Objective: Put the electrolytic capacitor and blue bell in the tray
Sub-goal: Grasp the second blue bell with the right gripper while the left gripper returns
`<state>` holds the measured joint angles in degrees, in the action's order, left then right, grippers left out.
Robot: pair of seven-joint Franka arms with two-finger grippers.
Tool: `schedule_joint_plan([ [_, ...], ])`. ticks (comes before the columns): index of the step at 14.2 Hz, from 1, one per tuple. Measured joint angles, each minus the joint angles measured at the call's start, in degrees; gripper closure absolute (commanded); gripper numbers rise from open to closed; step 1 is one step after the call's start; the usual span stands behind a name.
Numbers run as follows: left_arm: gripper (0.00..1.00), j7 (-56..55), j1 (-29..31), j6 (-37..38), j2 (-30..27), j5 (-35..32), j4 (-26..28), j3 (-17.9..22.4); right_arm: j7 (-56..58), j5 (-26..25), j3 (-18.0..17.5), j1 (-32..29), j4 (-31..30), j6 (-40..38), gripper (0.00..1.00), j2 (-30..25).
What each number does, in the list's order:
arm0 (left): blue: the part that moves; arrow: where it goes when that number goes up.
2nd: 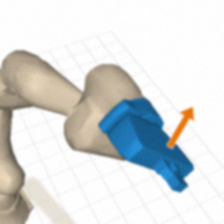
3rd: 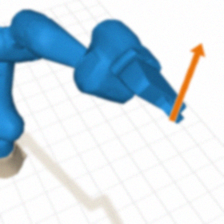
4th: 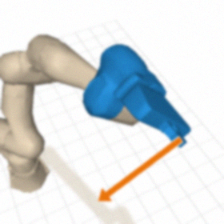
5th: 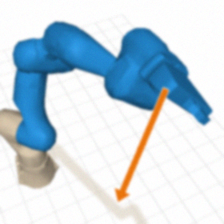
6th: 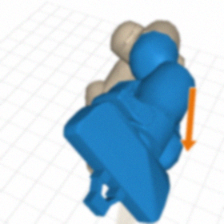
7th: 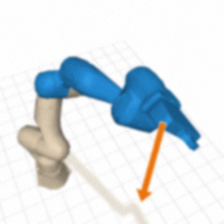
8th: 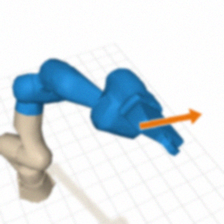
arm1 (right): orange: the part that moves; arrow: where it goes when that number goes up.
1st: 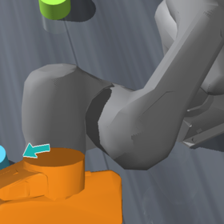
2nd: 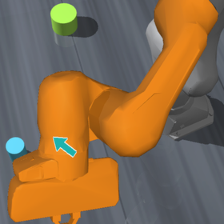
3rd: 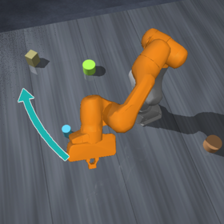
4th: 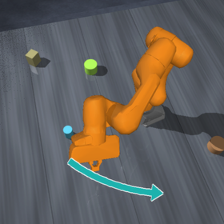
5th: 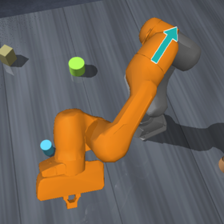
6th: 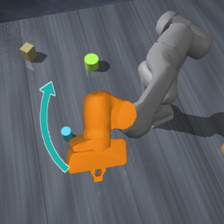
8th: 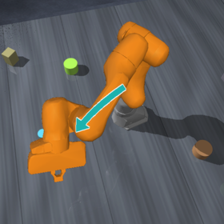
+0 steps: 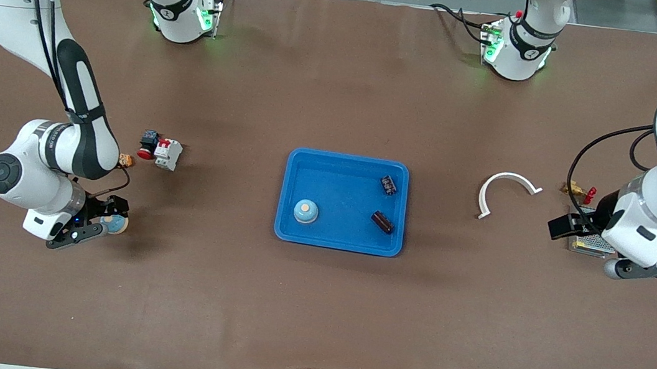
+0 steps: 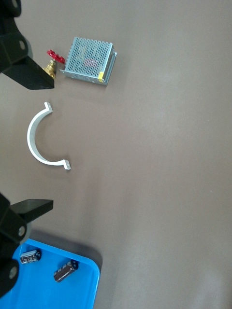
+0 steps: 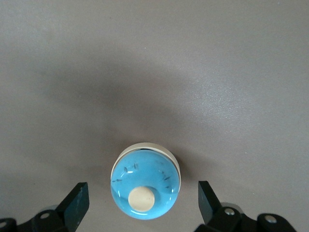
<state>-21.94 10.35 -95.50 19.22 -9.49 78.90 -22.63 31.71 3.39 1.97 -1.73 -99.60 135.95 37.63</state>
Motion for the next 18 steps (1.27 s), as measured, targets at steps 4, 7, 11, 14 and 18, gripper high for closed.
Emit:
schedule_joint_plan([
  [4, 0.0, 0.0, 1.1, 1.9, -0.6, 0.0, -2.1, 0.0, 0.4, 0.0, 0.0, 0.0, 0.0, 0.0, 0.0, 0.5],
  [7, 0.0, 0.1, 1.4, 3.7, -2.6, 0.0, -2.6, 0.0, 0.5, 0.0, 0.0, -0.1, 0.0, 0.1, 0.0, 0.8],
  [11, 0.0, 0.1, 1.3, 8.8, -4.7, 0.0, -2.6, -0.5, 0.7, 0.0, 0.0, -0.1, 0.0, 0.3, 0.0, 1.4],
  [14, 0.0, 0.2, 1.3, 10.6, -5.5, 0.6, -2.6, -0.4, 0.7, 0.0, 0.0, -0.1, 0.0, 0.7, 0.0, 1.7],
  [18, 0.0, 4.2, -3.4, 12.6, -9.4, 1.2, -2.6, 3.6, 1.7, 0.0, 0.0, -0.4, 0.0, 1.1, 0.0, 2.0],
])
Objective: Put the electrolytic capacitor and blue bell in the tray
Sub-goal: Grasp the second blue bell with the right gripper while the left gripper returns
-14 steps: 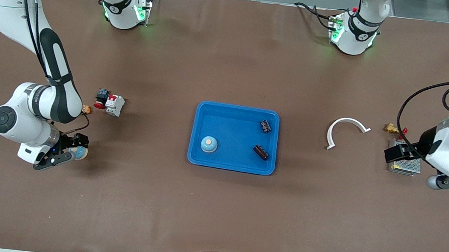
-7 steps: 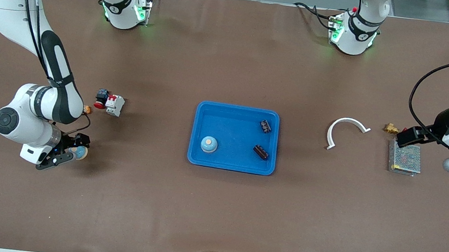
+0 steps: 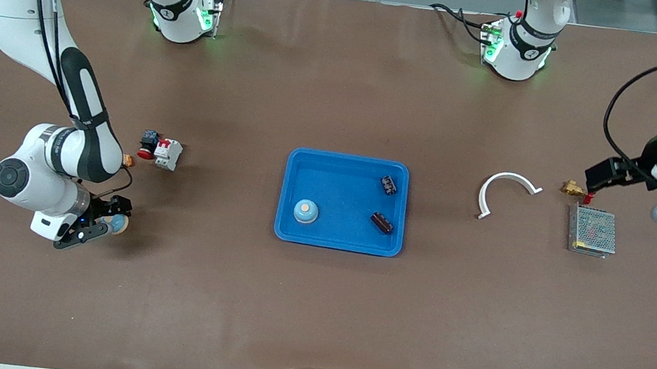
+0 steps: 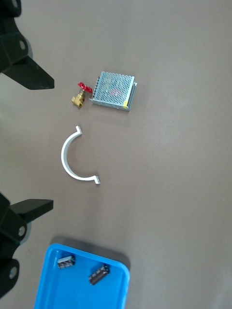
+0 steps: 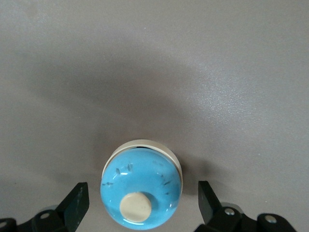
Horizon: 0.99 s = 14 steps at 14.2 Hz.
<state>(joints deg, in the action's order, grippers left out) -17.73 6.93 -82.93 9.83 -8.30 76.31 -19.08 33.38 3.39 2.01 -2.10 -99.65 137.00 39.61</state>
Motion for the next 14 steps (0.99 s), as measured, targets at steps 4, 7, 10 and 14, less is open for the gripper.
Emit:
schedule_joint_plan([
  [4, 0.0, 0.3, -6.7, 1.0, -3.1, 3.6, 0.6, 8.1, 0.2, 0.0, 0.0, -0.1, 0.0, 0.2, 0.0, 0.1],
  [7, 0.0, 5.8, -7.1, 1.1, -4.5, 6.3, 1.8, 12.5, 0.3, 0.0, 0.0, -0.1, 0.0, 0.3, 0.0, 0.1],
  [10, 0.0, 11.4, -7.0, 1.1, -6.5, 6.5, 4.2, 14.7, 0.4, 0.0, -0.1, -0.1, 0.0, 1.2, 0.0, 0.5],
  [14, 0.0, 11.9, -7.0, 1.1, -7.5, 6.5, 5.0, 15.3, 0.5, 0.0, -0.1, -0.1, 0.0, 1.6, 0.0, 0.9],
])
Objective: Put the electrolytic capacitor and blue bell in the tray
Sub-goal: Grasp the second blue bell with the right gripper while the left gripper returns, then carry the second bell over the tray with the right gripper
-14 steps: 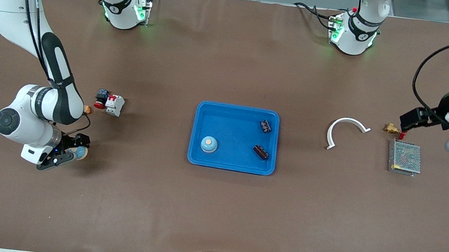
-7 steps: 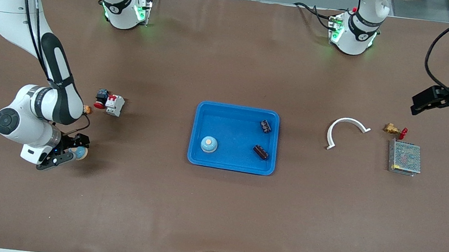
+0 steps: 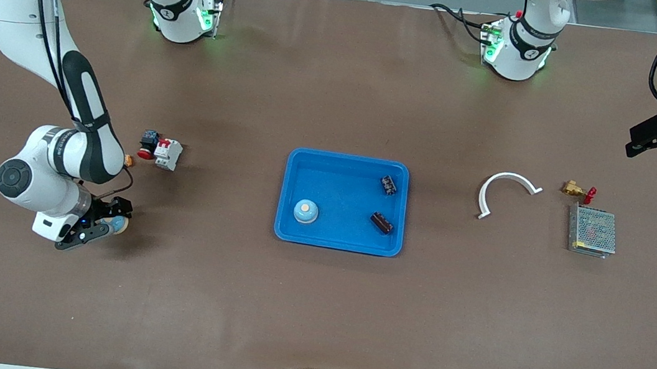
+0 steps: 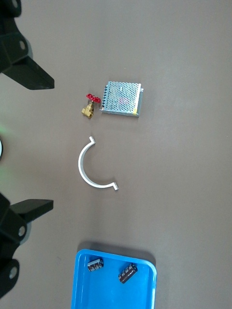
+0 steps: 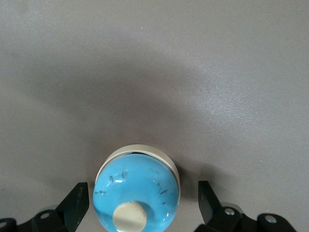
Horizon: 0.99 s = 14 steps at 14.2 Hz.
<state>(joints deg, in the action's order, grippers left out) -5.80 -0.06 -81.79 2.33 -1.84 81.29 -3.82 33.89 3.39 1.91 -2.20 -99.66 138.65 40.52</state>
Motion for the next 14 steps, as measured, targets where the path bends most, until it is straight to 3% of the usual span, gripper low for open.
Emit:
schedule_joint_plan([
  [4, 0.0, 0.0, 0.1, 0.0, 0.0, 0.0, 0.5, 0.1, 0.1, 0.0, -0.1, 0.0, 0.0, 0.0, 0.27, 0.0],
  [6, 0.0, 0.0, 0.0, 0.0, -0.1, 0.0, 1.1, 0.1, 0.1, 0.0, -0.1, 0.0, 0.2, 0.2, 0.35, 0.0],
  [14, 0.0, 0.1, -0.4, 0.0, -2.8, 0.0, 4.4, -0.5, 0.1, 0.0, -0.2, 0.0, 0.4, 0.1, 0.39, -0.1],
])
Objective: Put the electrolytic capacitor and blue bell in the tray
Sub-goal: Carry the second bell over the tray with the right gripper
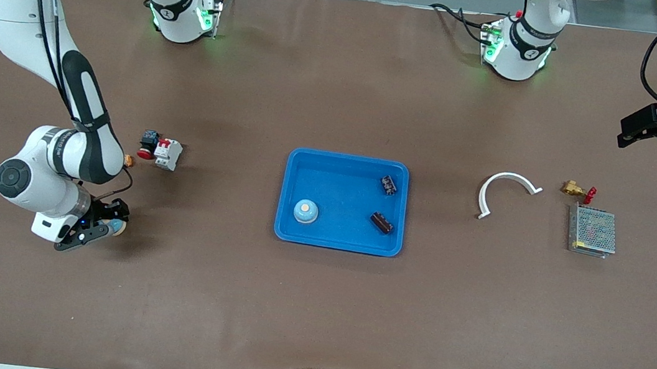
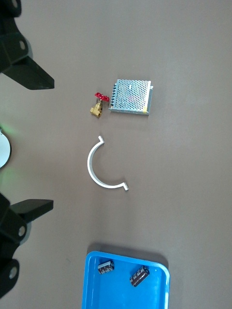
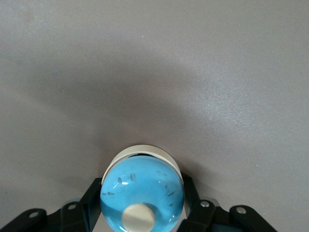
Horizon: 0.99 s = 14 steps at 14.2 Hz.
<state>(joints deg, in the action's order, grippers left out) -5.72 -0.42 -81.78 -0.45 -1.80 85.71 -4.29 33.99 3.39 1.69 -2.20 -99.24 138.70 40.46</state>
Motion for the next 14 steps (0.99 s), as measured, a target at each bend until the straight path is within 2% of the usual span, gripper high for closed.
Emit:
schedule_joint_plan([
  [4, 0.0, 0.0, -0.1, 0.0, 0.0, 0.0, 0.2, -0.7, -0.3, 0.1, -1.7, 0.1, 1.5, -1.8, 0.4, 0.0],
  [7, 0.0, 0.0, 0.1, 0.0, 0.0, 0.3, 0.3, -0.6, -4.1, 0.9, -3.7, 0.4, 6.6, -8.4, 0.4, 0.0],
  [11, 0.0, 0.0, 0.2, -0.1, 0.0, 0.4, 0.3, -0.6, -12.9, 1.1, -6.8, 0.8, 13.2, -16.8, 0.4, -0.4],
  [14, 0.0, 0.0, 0.2, -0.1, 0.0, 0.5, 0.3, -0.6, -21.4, 1.2, -8.4, 2.9, 14.7, -18.6, 0.4, -1.5],
])
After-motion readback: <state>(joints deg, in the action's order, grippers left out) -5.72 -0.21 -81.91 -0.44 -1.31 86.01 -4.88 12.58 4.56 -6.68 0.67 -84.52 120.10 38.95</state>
